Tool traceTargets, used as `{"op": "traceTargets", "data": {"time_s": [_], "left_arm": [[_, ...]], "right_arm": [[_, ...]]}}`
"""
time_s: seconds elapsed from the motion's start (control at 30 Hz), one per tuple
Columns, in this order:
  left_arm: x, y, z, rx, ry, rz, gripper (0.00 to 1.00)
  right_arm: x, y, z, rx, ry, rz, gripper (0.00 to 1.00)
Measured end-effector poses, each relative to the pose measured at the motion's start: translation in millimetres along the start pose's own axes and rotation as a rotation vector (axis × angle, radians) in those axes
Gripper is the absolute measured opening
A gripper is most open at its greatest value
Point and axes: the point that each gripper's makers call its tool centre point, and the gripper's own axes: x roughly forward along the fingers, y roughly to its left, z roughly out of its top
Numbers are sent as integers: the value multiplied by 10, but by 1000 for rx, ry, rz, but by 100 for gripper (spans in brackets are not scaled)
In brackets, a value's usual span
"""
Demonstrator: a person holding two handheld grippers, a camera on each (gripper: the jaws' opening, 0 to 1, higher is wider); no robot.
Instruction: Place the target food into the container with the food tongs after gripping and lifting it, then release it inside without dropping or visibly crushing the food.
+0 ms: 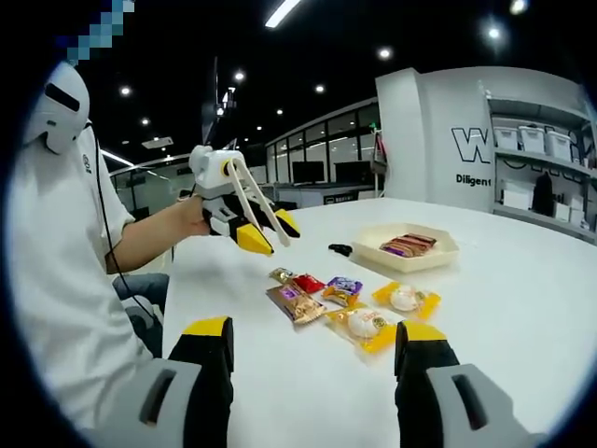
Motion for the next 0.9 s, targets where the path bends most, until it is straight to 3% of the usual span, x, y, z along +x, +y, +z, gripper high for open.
{"op": "traceTargets", "data": {"time_s": [0.9], "left_arm": [[160, -208, -67, 31, 36, -78, 27]], "right_arm": [[-6, 15, -14, -5, 1, 6, 69]]}}
